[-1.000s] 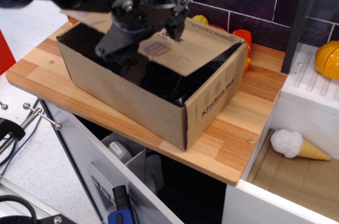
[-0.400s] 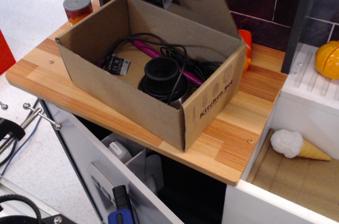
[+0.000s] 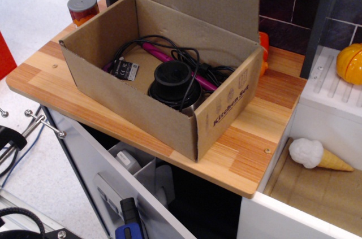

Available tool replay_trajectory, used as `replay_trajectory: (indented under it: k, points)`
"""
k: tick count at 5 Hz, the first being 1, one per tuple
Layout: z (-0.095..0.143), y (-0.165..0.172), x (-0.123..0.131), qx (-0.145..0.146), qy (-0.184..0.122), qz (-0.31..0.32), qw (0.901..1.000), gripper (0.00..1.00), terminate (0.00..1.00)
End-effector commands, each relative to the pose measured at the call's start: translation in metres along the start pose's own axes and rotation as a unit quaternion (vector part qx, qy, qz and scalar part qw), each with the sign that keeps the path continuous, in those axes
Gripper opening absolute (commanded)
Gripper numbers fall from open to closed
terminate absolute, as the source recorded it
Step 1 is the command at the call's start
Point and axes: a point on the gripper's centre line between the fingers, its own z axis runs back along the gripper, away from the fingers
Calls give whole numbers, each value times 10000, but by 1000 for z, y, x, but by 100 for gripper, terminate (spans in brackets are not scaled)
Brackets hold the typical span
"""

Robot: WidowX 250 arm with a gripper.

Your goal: Open brown1fbox flap

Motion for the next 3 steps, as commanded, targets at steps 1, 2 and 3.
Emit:
replay_trajectory:
  k: [1, 2, 3]
  points:
    - [-18, -41, 31, -124, -110, -383, 9991, 100, 0]
    - [-36, -53, 29, 308, 162, -187, 9992, 100, 0]
    - [-42, -50, 20, 486, 205, 98, 9986, 100, 100]
